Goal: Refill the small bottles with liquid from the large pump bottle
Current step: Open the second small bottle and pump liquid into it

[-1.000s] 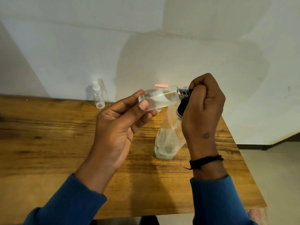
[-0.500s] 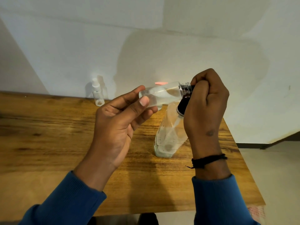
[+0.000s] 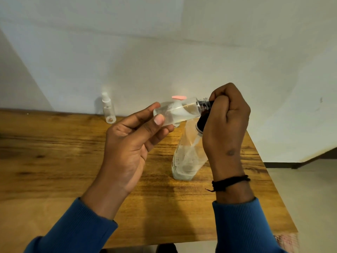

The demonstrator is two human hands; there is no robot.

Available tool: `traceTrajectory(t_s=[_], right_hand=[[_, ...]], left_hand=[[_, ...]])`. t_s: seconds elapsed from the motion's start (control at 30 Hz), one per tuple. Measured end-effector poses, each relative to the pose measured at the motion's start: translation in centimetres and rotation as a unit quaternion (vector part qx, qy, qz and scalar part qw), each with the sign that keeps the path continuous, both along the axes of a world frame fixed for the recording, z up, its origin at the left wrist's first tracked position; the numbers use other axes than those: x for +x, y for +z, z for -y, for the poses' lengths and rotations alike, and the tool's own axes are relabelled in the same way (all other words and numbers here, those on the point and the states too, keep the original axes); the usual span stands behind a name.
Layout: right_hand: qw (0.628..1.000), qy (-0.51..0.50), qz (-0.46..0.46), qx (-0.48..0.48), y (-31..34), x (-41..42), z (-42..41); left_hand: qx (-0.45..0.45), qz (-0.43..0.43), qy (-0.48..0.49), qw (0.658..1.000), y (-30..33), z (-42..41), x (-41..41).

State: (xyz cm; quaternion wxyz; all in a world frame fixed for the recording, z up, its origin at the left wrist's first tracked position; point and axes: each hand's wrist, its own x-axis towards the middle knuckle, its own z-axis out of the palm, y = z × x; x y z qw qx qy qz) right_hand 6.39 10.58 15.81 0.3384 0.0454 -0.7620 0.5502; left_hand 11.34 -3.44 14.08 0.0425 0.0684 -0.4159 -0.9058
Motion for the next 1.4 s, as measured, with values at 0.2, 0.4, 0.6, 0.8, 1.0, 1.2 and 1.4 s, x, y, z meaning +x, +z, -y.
traceTrajectory(t_s=[0.2,0.4,0.6,0.8,1.0,1.2,1.4], right_hand=[[1.0,0.0,-0.003,-0.012,-0.18,0.06,0.28],[1.0,-0.013,-0.011,0.027,0.16,0.03,-0.26],[1.0,-0.008,-0.004,0.008,-0.3,-0.09,0.04],[1.0,-0.004,-0.009,0.005,-0.29,0.04,0.12],[0.999,-0.027,-0.016,0.033,0.12,0.0,-0.3],[1.0,-0.01,-0.009,-0.003,-0.51,-0.11,0.26],[1.0,-0.017,-0.022,0.0,-0.16,-0.07,0.07]], left_hand=[[0.002,0.0,0.004,1.0,-0.17,0.06,-0.21],[0.002,-0.001,0.0,1.0,-0.11,-0.14,-0.25],[0.004,0.004,0.003,1.0,-0.12,-0.05,-0.18],[0.002,0.0,0.003,1.0,-0.24,-0.06,-0.25],[0.0,0.0,-0.002,1.0,-0.16,-0.25,-0.24],[0.0,-0.002,0.004,1.0,-0.29,-0.13,-0.22],[-0.003,-0.004,-0.003,1.0,-0.14,-0.18,-0.33]])
